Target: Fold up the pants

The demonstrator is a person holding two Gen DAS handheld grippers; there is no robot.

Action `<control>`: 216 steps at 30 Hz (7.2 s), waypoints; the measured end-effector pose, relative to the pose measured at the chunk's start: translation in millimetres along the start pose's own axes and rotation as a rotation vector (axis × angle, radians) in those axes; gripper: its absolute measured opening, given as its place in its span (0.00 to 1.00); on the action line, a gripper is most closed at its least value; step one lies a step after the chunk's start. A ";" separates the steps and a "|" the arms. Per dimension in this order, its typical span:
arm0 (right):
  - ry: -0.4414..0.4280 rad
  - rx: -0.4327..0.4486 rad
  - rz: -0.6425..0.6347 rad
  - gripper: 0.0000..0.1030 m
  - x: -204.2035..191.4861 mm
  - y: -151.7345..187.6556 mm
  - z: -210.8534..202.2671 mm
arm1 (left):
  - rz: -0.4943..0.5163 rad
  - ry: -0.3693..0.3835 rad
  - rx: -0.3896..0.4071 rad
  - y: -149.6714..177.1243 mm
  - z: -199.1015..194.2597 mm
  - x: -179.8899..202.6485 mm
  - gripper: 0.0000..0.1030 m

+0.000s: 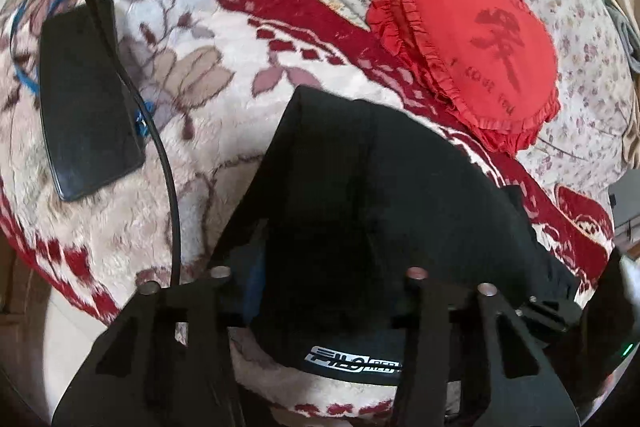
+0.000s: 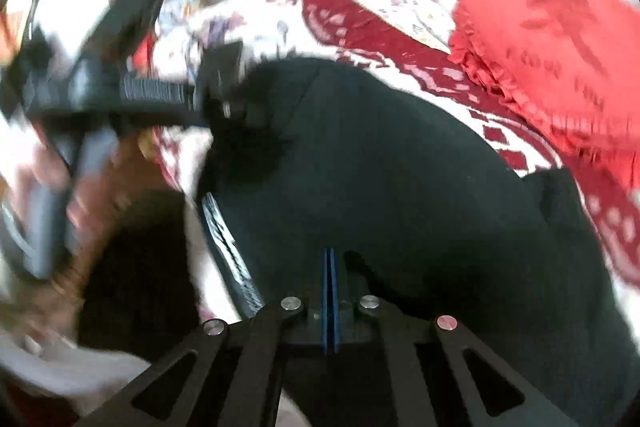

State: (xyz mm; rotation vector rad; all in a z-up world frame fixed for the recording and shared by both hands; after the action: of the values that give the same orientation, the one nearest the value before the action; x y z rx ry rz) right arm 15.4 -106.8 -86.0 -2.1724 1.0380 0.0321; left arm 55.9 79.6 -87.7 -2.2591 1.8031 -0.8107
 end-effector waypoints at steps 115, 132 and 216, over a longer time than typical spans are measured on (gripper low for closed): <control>0.461 0.120 0.523 0.48 162.0 143.8 -182.4 | 0.435 -0.037 -0.032 54.7 53.9 203.6 0.52; 0.441 0.162 0.764 0.61 152.5 204.4 -234.0 | 0.594 0.120 -0.130 64.8 67.2 286.2 0.60; 0.263 0.100 0.456 0.51 137.1 50.3 -98.9 | 0.428 0.167 -0.135 77.5 40.4 212.1 0.15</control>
State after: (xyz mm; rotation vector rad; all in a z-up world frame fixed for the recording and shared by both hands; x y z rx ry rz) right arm 47.0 -280.3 -84.9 -1.8426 1.6325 -0.0950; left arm 37.9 -149.1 -86.9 -1.8085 2.3659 -0.8316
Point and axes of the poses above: each gripper's, at about its wrist camera, not at the fingertips, and z roughly the way its jaws point, x to its right, y to its underside, the point moved 5 cm from there along z, roughly the way its jaws point, and after that the axes turned 1 degree about z, right-handed, at the moved point
